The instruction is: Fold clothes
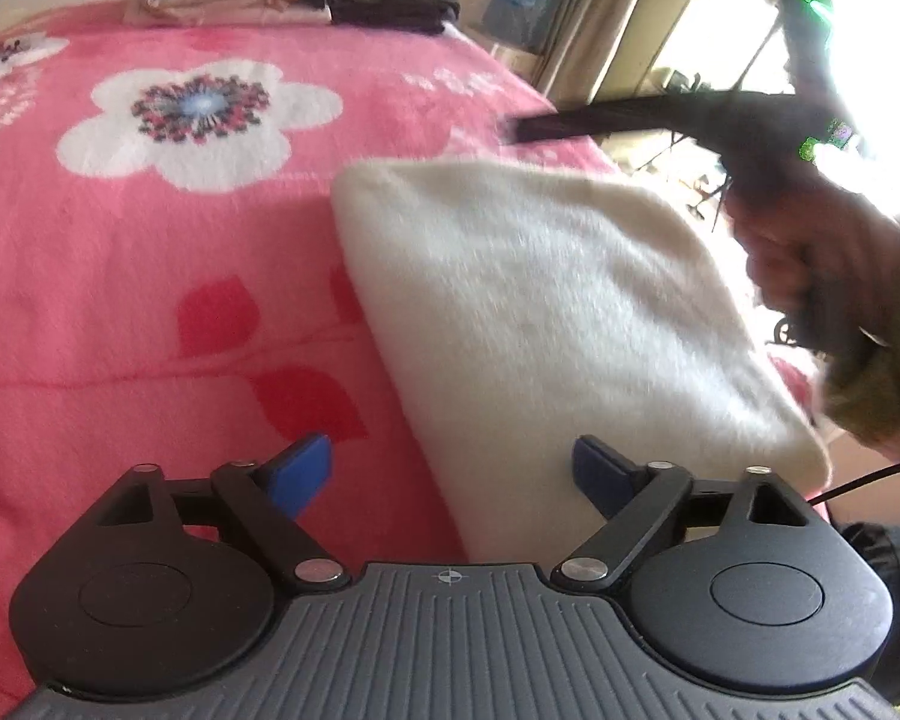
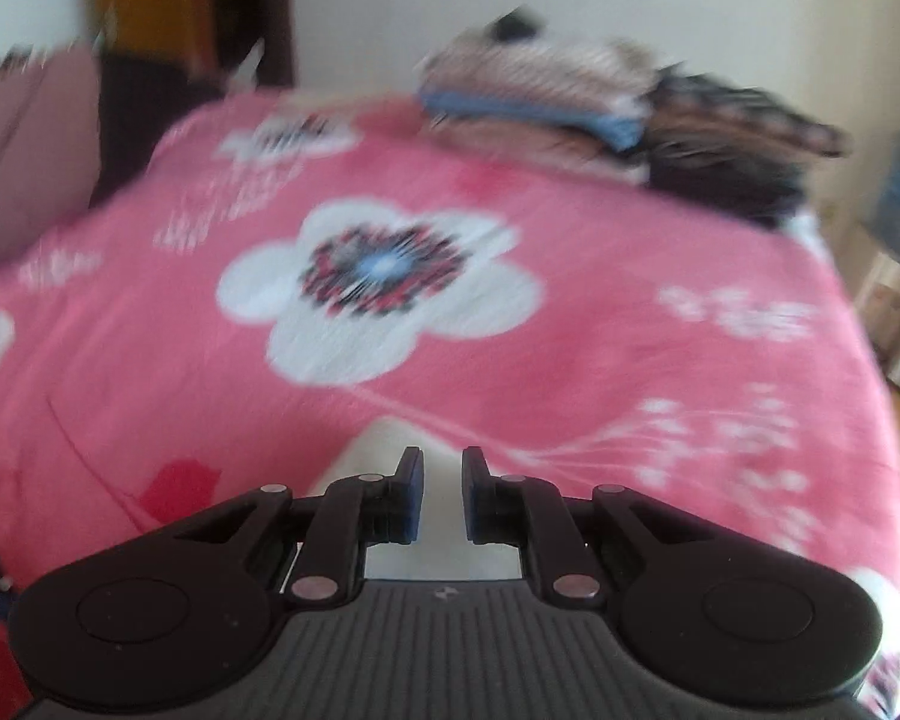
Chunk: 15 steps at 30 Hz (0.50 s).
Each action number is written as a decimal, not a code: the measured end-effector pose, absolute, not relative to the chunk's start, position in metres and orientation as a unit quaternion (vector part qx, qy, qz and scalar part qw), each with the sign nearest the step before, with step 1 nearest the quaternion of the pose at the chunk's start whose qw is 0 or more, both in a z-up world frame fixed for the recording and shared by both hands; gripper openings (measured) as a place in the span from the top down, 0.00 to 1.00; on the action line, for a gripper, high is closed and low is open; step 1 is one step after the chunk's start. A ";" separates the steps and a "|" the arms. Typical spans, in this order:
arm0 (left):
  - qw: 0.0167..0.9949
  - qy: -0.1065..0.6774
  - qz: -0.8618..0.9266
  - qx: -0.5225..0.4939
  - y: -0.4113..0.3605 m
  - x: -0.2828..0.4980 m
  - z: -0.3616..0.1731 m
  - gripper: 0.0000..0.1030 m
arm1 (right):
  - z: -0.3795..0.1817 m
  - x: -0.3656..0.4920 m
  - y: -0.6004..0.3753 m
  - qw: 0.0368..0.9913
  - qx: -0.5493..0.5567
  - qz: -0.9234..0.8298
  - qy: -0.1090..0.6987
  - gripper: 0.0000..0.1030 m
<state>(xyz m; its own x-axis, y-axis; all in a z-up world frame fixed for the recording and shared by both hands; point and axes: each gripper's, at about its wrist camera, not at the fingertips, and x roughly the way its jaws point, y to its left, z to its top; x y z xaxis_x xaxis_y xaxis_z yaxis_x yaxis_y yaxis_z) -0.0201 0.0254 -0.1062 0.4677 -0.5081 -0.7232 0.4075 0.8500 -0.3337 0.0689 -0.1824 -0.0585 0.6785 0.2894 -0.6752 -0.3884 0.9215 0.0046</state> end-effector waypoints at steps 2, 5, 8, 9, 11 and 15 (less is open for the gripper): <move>0.859 0.433 -0.264 -0.063 0.029 -0.016 -0.099 0.15 | -0.043 0.048 -0.219 0.925 -0.054 0.152 0.345 0.88; 0.868 0.418 -0.260 -0.063 0.028 -0.010 -0.089 0.15 | -0.032 0.020 -0.272 0.930 -0.009 0.112 0.351 0.87; 0.875 0.403 -0.262 -0.052 0.018 -0.006 -0.079 0.15 | -0.031 -0.002 -0.297 0.929 -0.009 0.092 0.358 0.87; 0.877 0.397 -0.266 -0.047 0.013 -0.006 -0.076 0.16 | -0.032 -0.005 -0.297 0.929 -0.010 0.097 0.357 0.87; 0.880 0.387 -0.273 -0.035 0.002 -0.005 -0.071 0.16 | -0.035 -0.010 -0.296 0.929 -0.012 0.110 0.354 0.87; 0.874 0.388 -0.292 -0.010 -0.024 0.000 -0.074 0.23 | -0.043 -0.016 -0.292 0.927 -0.014 0.133 0.350 0.88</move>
<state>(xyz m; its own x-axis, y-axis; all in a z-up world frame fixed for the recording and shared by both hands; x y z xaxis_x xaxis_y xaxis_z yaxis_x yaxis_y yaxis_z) -0.0001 -0.0239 -0.0739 0.5274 -0.5186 -0.6729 0.5030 0.8289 -0.2447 -0.0156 -0.2924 -0.0430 0.7199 0.2371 -0.6523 -0.2565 0.9642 0.0675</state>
